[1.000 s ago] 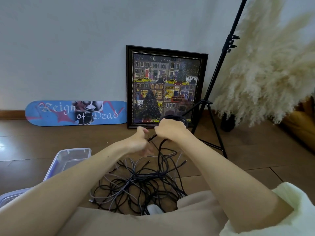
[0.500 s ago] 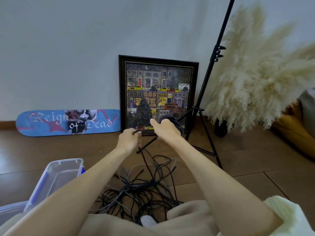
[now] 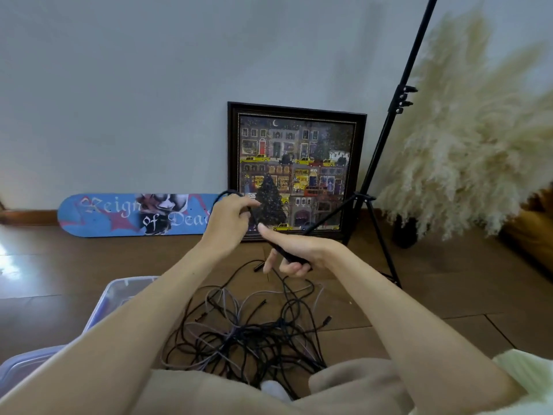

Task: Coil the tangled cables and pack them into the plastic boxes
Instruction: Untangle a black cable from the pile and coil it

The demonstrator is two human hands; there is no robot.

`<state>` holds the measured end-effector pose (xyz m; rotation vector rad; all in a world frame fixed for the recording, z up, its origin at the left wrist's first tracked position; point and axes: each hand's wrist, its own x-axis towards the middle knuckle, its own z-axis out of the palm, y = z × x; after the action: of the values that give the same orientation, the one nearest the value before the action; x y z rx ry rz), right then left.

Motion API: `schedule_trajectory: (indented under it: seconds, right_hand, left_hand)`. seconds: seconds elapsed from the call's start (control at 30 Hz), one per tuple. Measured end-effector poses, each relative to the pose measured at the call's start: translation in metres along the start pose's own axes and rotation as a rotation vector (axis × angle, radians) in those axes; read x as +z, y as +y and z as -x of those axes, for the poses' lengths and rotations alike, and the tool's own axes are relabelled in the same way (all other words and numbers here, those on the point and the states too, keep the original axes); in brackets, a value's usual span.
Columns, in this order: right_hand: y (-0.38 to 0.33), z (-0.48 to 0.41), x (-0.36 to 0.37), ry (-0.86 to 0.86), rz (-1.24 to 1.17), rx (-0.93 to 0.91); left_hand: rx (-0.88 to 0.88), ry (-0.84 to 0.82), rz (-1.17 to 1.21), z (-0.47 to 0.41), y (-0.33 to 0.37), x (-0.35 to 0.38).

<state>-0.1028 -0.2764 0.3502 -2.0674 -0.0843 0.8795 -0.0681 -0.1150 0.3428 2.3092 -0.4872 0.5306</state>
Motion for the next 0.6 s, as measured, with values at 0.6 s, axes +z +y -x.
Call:
schedule_trajectory:
  seconds: [0.6]
  right_hand:
    - [-0.001, 0.001, -0.007, -0.57, -0.609, -0.31]
  left_hand:
    - [-0.089, -0.451, -0.18, 0.019, -0.015, -0.018]
